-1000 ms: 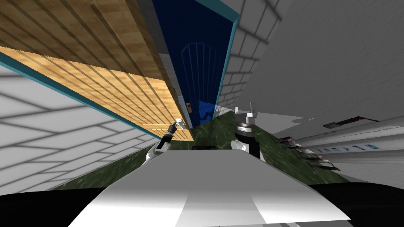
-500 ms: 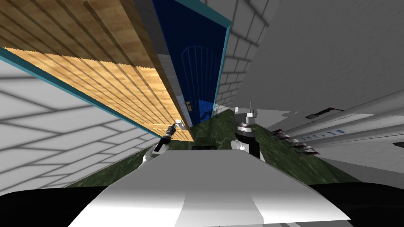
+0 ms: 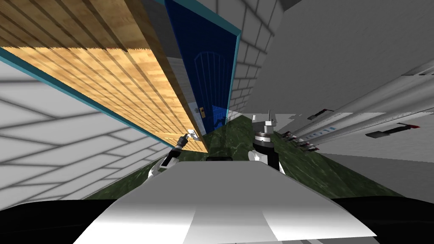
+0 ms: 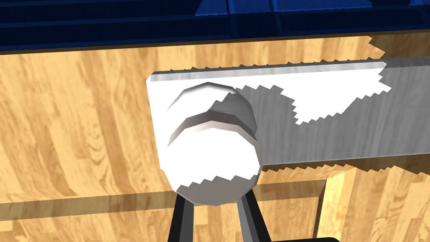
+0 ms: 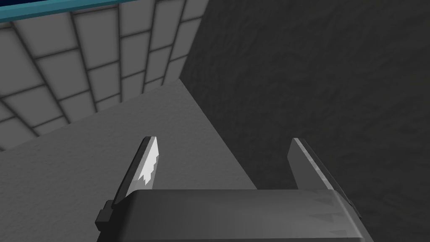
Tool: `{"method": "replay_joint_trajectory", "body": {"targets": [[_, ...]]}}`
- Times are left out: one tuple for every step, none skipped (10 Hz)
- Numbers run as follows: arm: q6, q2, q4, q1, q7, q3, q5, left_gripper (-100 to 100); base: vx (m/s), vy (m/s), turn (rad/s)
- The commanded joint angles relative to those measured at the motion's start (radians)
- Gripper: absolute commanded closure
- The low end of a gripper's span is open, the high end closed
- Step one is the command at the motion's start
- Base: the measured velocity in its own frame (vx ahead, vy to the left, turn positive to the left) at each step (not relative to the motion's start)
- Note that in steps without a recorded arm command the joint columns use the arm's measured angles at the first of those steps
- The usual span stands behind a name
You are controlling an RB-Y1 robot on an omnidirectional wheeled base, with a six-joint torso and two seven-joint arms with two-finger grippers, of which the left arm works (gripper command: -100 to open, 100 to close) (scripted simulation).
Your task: Pull the door open
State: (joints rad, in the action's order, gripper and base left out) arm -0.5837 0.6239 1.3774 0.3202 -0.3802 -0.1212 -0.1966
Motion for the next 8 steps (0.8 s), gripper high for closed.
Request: {"method": "replay_joint_trajectory", "body": {"targets": [[-0.027, 0.012, 0.005, 0.018, -0.015, -0.028, 0.003, 100, -0.195, 0.097, -0.123], [-0.04, 0.022, 0.006, 0.026, -0.022, -0.034, 0.003, 100, -0.199, 0.105, -0.115], [-0.029, 0.021, -0.002, 0.018, -0.015, -0.014, -0.001, 100, -0.095, 0.058, -0.006], [-0.056, 0.038, -0.01, 0.03, -0.028, -0.027, 0.0, 100, -0.165, 0.074, -0.137], [-0.062, 0.042, -0.011, 0.032, -0.031, -0.029, 0.001, 100, -0.237, 0.104, -0.178], [-0.085, 0.056, -0.015, 0.04, -0.042, -0.039, 0.002, 100, -0.234, 0.145, -0.219], [-0.101, 0.066, -0.017, 0.045, -0.049, -0.047, 0.003, 100, -0.22, 0.117, -0.183], [-0.117, 0.076, -0.02, 0.05, -0.057, -0.054, 0.004, 100, -0.205, 0.094, -0.138]]}}
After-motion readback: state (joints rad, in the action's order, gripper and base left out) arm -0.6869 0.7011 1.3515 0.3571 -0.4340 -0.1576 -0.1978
